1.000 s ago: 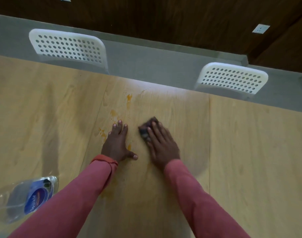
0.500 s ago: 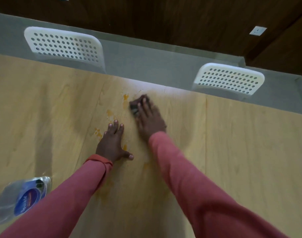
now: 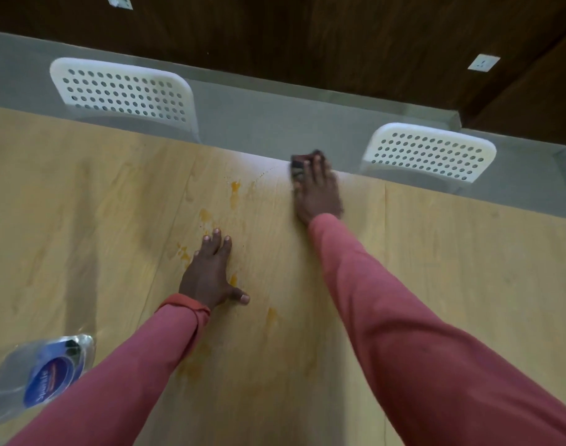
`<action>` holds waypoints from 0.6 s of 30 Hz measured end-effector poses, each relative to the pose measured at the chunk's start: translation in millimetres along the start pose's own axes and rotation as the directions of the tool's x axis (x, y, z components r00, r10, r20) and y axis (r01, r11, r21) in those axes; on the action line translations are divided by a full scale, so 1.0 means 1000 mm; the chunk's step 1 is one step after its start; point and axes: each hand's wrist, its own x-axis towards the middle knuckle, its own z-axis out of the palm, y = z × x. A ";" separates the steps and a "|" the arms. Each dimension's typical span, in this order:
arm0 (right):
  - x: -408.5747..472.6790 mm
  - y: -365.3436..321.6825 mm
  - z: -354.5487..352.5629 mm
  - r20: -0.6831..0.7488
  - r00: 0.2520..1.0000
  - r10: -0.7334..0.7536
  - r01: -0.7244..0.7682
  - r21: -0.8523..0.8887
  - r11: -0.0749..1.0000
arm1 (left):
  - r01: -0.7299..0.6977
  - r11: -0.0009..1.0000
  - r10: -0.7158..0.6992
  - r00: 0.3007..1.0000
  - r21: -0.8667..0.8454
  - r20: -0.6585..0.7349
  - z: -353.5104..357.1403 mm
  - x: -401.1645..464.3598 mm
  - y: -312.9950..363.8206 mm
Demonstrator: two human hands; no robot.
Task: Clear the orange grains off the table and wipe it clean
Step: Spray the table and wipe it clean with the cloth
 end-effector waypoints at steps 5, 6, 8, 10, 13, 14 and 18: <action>-0.119 -0.057 0.036 0.120 0.897 -0.425 0.430 -0.018 0.903 | -0.014 1.000 0.013 1.000 -0.013 -0.023 0.000 0.000 -0.001; -0.153 -0.037 0.042 0.102 0.887 -0.450 0.453 -0.012 0.891 | -0.006 1.000 0.006 1.000 -0.021 -0.024 0.002 0.000 0.000; -0.196 0.016 0.042 0.057 0.927 -0.371 0.372 0.006 0.928 | 0.004 1.000 -0.005 1.000 -0.025 -0.012 0.000 -0.001 -0.001; -0.185 0.065 0.029 0.037 0.980 -0.198 0.198 -0.002 0.980 | 0.013 1.000 -0.013 1.000 -0.023 -0.018 -0.002 0.000 -0.002; -0.108 0.099 0.006 -0.005 0.996 0.094 -0.094 -0.024 0.995 | 0.011 1.000 -0.011 1.000 -0.003 -0.002 0.000 0.000 0.000; -0.077 0.099 0.000 -0.021 0.989 0.146 -0.147 -0.032 0.989 | 0.016 1.000 -0.016 1.000 -0.008 -0.006 0.001 0.000 0.000; 0.000 0.036 -0.003 -0.013 1.000 0.026 -0.026 -0.014 1.000 | 0.003 1.000 -0.003 1.000 -0.010 -0.019 0.001 0.001 -0.001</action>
